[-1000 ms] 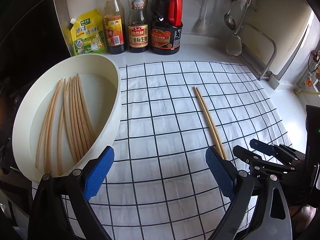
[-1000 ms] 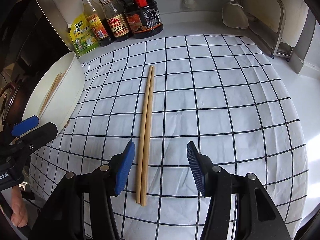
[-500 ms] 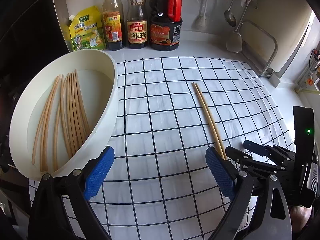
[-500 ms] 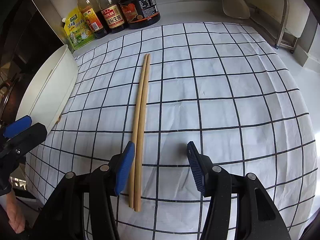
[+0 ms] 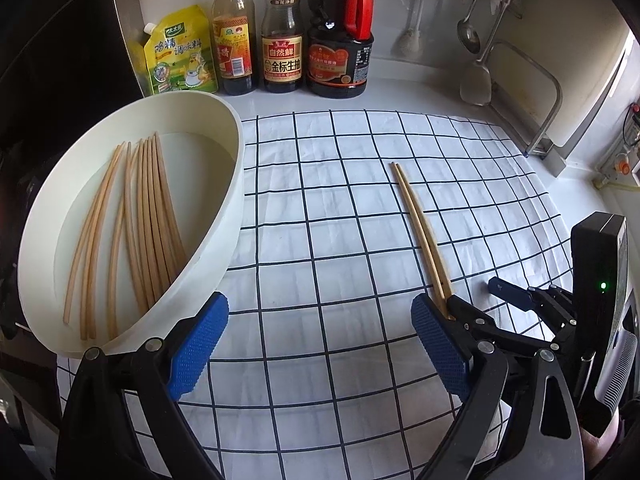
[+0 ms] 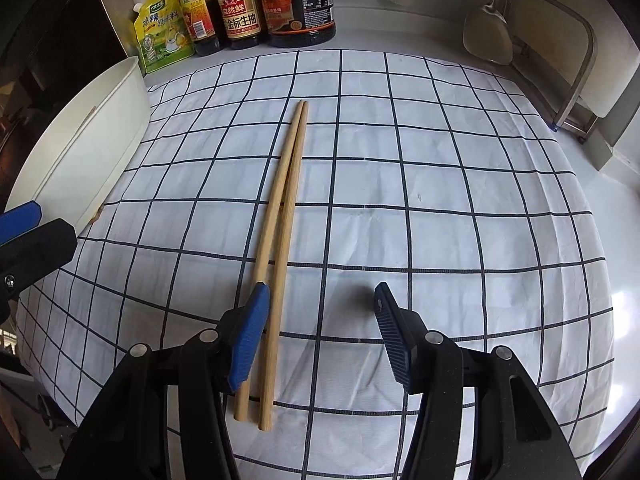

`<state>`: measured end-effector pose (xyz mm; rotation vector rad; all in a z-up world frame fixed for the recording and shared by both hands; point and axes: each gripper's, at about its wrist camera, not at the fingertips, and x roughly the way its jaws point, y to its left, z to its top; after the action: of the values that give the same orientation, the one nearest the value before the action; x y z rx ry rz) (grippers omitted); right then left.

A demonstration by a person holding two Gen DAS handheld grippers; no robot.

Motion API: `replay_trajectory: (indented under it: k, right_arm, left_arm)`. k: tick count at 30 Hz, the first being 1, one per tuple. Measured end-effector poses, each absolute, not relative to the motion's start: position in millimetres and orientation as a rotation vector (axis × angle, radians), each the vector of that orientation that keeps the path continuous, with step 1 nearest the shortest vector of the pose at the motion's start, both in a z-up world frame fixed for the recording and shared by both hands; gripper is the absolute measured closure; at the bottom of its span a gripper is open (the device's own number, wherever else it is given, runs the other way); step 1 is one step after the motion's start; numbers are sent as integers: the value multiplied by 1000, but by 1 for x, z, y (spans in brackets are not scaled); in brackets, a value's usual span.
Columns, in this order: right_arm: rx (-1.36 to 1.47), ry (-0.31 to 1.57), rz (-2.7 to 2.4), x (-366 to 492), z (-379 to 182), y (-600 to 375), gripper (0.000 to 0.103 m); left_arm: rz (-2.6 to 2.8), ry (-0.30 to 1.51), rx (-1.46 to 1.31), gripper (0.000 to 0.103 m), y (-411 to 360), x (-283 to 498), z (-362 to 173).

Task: Organize utensils
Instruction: 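Withdraw both open tools from the basin back over the last two chopsticks, then close the right tool on one wooden chopstick while the left tool grasps the other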

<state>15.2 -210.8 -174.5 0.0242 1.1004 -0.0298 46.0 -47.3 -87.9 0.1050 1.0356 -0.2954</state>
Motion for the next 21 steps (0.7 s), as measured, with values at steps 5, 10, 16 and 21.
replay_trajectory:
  k: [5, 10, 16, 21]
  right_arm:
    - [-22, 1079, -21, 16, -175, -202, 54]
    - [-55, 1056, -3, 13, -175, -200, 92]
    - [-31, 1049, -18, 5, -174, -214, 96]
    - [-8, 1048, -53, -4, -173, -238, 96]
  left_arm:
    - [-292, 1038, 104, 12, -46, 47, -89]
    - [-296, 1040, 102, 12, -49, 47, -91]
    - [-309, 1043, 109, 12, -65, 46, -95]
    - [-313, 1044, 135, 12, -86, 47, -105]
